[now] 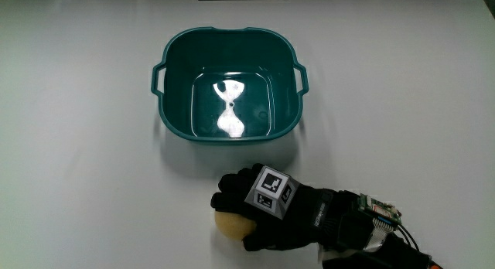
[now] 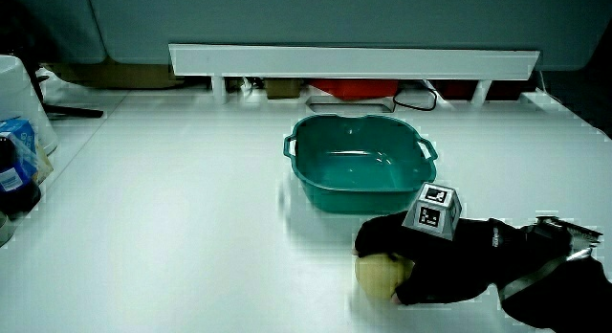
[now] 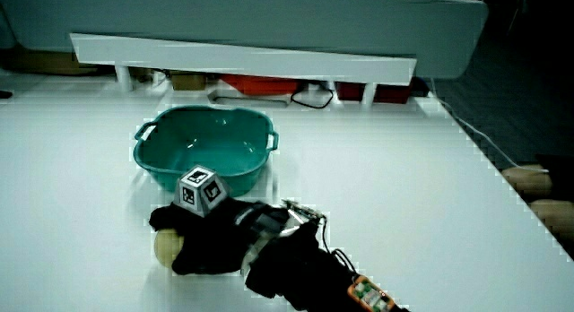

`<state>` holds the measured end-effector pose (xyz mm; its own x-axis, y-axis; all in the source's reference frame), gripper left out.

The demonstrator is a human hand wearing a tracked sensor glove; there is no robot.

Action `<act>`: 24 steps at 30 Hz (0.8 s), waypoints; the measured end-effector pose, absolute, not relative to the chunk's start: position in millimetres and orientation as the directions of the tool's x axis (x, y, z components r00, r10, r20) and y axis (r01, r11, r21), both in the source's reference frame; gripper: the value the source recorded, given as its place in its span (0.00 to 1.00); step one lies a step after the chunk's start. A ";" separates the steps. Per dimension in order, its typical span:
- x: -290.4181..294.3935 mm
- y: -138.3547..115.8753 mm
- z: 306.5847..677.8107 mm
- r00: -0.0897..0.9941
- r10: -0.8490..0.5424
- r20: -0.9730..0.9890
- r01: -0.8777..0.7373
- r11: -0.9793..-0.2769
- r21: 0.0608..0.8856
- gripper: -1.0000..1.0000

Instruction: Place pear on desk

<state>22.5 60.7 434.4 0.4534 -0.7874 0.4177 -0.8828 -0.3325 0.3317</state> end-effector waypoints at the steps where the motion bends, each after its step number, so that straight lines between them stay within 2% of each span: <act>1: 22.1 60.6 433.3 0.454 -0.792 0.408 -0.881 -0.331 0.338 0.50; 10: 19.3 61.0 434.5 0.464 -0.798 0.383 -0.868 -0.325 0.375 0.33; 12: 19.1 61.1 433.0 0.470 -0.818 0.332 -0.867 -0.359 0.344 0.28; 13: 18.5 60.8 434.2 0.470 -0.807 0.357 -0.860 -0.329 0.389 0.26; 14: 18.5 60.9 433.1 0.476 -0.820 0.320 -0.860 -0.358 0.363 0.24; 17: 18.0 62.1 436.0 0.469 -0.820 0.329 -0.858 -0.334 0.391 0.17; 21: 22.9 61.2 437.5 0.481 -0.809 0.337 -0.854 -0.347 0.387 0.09; 22: 23.8 60.8 434.7 0.473 -0.795 0.380 -0.857 -0.315 0.408 0.07; 24: 26.4 60.6 428.1 0.477 -0.795 0.375 -0.861 -0.336 0.381 0.02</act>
<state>26.4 60.6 428.1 0.4767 -0.7952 0.3747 -0.8610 -0.3365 0.3813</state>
